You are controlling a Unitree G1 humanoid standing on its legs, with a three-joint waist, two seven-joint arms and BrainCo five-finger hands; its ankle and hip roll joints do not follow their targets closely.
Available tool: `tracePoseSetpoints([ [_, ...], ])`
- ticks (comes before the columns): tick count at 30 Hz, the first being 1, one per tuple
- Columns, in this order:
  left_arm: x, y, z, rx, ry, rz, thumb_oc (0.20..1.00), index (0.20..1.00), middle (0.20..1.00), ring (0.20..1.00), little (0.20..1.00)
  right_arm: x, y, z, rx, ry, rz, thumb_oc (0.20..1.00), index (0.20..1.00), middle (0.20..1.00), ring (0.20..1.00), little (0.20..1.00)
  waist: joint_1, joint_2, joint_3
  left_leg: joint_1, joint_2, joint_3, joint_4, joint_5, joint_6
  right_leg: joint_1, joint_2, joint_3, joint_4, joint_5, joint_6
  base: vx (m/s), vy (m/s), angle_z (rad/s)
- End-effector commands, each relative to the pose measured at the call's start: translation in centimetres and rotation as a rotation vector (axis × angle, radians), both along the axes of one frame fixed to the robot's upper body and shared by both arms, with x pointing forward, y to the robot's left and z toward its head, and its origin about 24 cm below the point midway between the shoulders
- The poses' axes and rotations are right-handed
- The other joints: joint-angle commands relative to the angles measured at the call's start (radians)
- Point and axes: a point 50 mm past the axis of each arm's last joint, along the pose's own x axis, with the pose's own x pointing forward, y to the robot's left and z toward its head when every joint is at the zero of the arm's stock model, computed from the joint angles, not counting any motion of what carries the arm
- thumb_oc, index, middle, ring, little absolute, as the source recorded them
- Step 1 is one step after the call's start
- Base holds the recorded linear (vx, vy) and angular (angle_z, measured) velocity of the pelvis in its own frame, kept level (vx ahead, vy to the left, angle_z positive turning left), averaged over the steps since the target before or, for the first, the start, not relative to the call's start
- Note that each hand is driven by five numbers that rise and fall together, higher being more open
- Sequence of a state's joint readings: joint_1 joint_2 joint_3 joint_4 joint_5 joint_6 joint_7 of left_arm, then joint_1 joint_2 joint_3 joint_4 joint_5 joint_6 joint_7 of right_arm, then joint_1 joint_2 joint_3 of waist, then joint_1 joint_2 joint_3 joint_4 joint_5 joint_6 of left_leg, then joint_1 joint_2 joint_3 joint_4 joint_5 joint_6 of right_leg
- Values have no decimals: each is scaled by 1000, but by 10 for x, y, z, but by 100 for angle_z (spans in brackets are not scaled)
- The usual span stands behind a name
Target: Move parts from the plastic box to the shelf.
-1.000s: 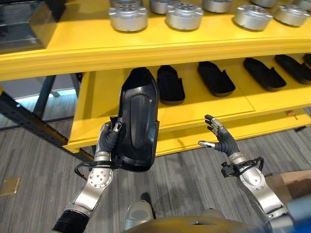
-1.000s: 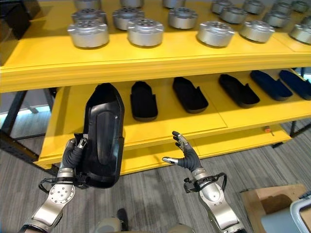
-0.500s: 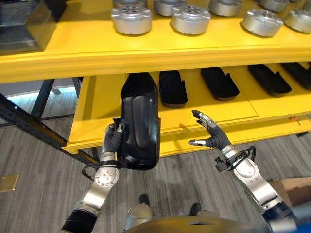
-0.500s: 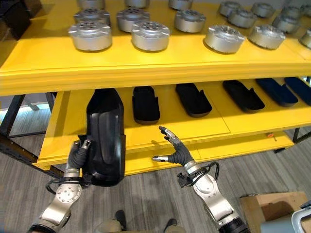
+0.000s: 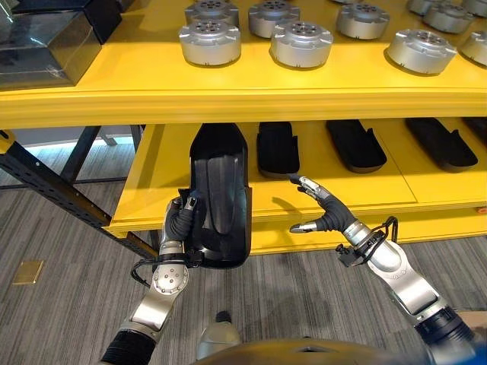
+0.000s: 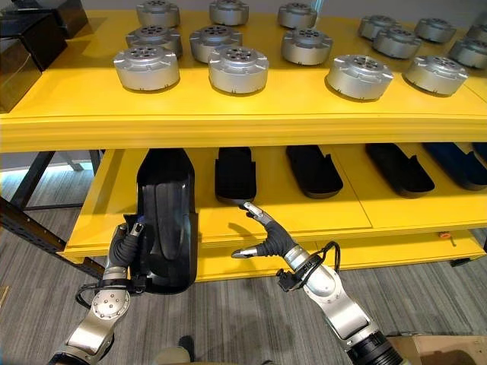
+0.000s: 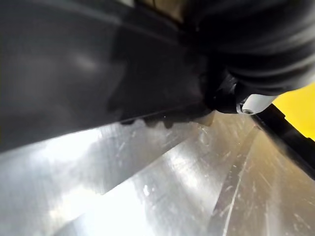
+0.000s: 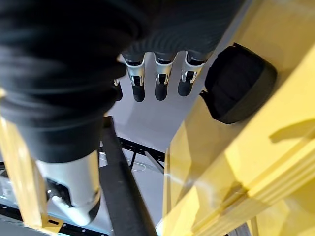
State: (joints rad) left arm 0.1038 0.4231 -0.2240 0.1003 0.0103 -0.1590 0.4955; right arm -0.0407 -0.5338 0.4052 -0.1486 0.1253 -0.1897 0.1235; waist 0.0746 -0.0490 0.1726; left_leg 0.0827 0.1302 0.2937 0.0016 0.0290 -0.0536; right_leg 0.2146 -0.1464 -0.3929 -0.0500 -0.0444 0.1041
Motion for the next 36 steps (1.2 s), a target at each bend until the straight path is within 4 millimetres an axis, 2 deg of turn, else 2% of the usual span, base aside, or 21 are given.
tracePoseSetpoints([
  [1,11,10,34,5,-183,46,200,200,200,200,200,-1,4,36,90,-161,44,1000,1000,1000,1000,1000,19,-18,-23,-6,90,57,180,-104,-51,-65,-41,-16,63,26,24,161,-192,1],
  [2,11,14,35,25,-194,68,200,200,200,200,200,0,1,45,149,-179,20,1000,1000,1000,1000,1000,11,-22,-22,-18,93,100,245,-132,-42,-74,-44,-34,86,17,15,110,-149,2],
  [4,12,16,36,34,-200,79,200,200,200,200,200,1,-3,52,179,-203,-8,1000,1000,1000,1000,1000,5,-28,-17,-46,108,127,340,-140,-35,-80,-46,-40,102,6,5,55,-108,22],
  [7,15,17,37,35,-210,105,200,200,200,200,200,2,-7,58,244,-224,-52,1000,1000,1000,1000,1000,-1,-16,-8,-109,152,113,436,-96,-48,-87,-28,-26,118,-7,-10,24,34,20],
  [8,15,21,37,26,-216,140,200,200,200,200,200,3,-12,61,300,-251,-106,1000,1000,1000,1000,1000,-22,14,-12,-68,211,124,320,-18,-72,-91,-28,-32,134,-14,-8,65,322,0],
  [10,14,23,36,19,-219,151,200,200,200,200,200,-1,-16,63,279,-298,-133,1000,1000,1000,1000,1000,-35,35,-19,-39,245,116,210,68,-105,-92,-37,-34,134,-12,1,52,479,-15],
  [11,10,25,35,-9,-221,168,200,200,200,200,200,-7,-27,66,239,-349,-182,1000,1000,1000,1000,1000,-51,55,-20,-41,283,79,149,155,-130,-96,-57,-12,151,-20,7,17,659,-1],
  [12,10,27,35,-17,-218,176,200,200,200,200,200,-9,-38,67,214,-379,-237,1000,1000,1000,1000,1000,-74,56,-23,-22,278,118,135,97,-116,-104,-95,-23,192,-35,18,5,629,6],
  [13,12,27,35,-19,-215,175,200,200,200,200,200,-9,-42,68,214,-381,-257,1000,1000,1000,1000,1000,-81,55,-25,-14,273,131,136,80,-112,-106,-103,-28,202,-36,19,6,372,-10],
  [15,15,25,35,-15,-209,152,200,200,200,200,200,-11,-51,70,225,-387,-301,1000,1000,1000,1000,1000,-93,48,-32,5,247,138,140,28,-114,-106,-115,-19,225,-53,32,61,217,-4],
  [16,17,23,36,-2,-210,135,200,200,200,200,200,-12,-57,70,223,-400,-327,1000,1000,1000,1000,1000,-99,44,-34,9,226,139,142,0,-103,-108,-116,-14,232,-53,35,26,234,-7],
  [17,20,19,35,10,-199,109,200,200,200,200,200,-13,-64,70,235,-397,-353,1000,1000,1000,1000,1000,-102,39,-34,3,203,143,143,-9,-80,-117,-113,-13,232,-37,32,-19,201,-2],
  [18,21,17,35,16,-195,100,200,200,200,200,200,-13,-67,69,256,-381,-358,1000,1000,1000,1000,1000,-103,36,-35,7,186,133,138,-17,-74,-117,-110,0,229,-34,35,-9,183,-3],
  [21,22,15,35,27,-181,91,200,200,200,200,200,-13,-67,65,299,-343,-347,1000,1000,1000,1000,1000,-102,31,-36,18,156,115,119,-25,-60,-117,-106,27,218,-26,45,41,106,12],
  [25,24,17,34,39,-164,116,200,200,200,200,200,-13,-63,63,294,-342,-319,1000,1000,1000,1000,1000,-99,24,-34,22,140,102,107,-31,-53,-117,-103,50,209,-23,53,46,55,-2],
  [30,29,24,38,73,-165,144,200,200,200,200,200,-8,-58,66,301,-338,-296,1000,1000,1000,1000,1000,-88,17,-30,12,154,94,104,-20,-60,-117,-91,53,203,-28,47,64,-20,-1],
  [36,38,23,36,93,-127,174,200,200,200,200,200,-5,-50,65,286,-303,-248,1000,1000,1000,1000,1000,-100,26,-30,13,177,104,98,-1,-75,-117,-96,46,197,-23,49,59,-6,-2],
])
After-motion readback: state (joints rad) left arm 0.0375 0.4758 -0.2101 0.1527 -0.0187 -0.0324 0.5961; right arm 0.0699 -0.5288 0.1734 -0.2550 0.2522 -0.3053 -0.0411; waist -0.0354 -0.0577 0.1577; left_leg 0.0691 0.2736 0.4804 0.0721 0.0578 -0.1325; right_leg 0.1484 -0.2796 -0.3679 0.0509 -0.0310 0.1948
